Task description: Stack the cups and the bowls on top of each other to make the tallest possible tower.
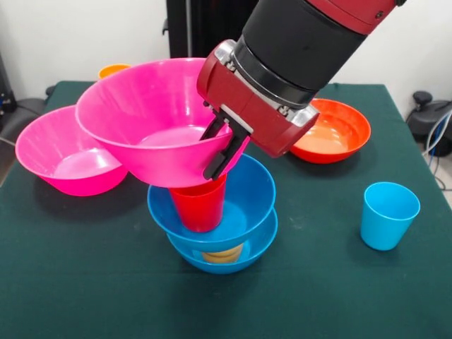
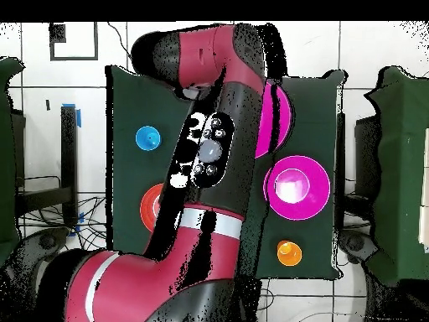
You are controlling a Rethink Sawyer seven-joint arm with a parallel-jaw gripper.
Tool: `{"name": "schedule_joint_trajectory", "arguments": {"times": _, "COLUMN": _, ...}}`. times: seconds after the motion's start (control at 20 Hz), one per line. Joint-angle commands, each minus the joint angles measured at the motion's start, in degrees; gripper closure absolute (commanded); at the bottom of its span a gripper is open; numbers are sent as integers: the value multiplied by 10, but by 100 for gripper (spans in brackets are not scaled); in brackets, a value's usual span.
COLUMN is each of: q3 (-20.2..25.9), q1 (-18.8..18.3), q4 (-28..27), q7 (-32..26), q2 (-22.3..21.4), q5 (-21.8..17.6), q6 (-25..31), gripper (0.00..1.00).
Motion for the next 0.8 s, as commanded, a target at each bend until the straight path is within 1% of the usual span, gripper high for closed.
{"name": "schedule_joint_trajectory", "arguments": {"times": 0.05, "q3": 81, "q1": 0, "q4": 56, "q7": -94, "q2": 0, "q5": 5, "q6": 14, "gripper": 100}}
{"name": "schedule_joint_trajectory", "arguments": {"times": 0.35, "q3": 91, "q1": -3, "q4": 34, "q7": -97, "q2": 10, "q5": 11, "q6": 42, "gripper": 100}}
{"name": "schedule_joint_trajectory", "arguments": {"times": 0.6, "q3": 92, "q1": -1, "q4": 37, "q7": -94, "q2": 9, "q5": 9, "q6": 43, "gripper": 100}}
{"name": "schedule_joint_trajectory", "arguments": {"times": 0.8, "q3": 92, "q1": -1, "q4": 27, "q7": -89, "q2": 13, "q5": 9, "q6": 52, "gripper": 100}}
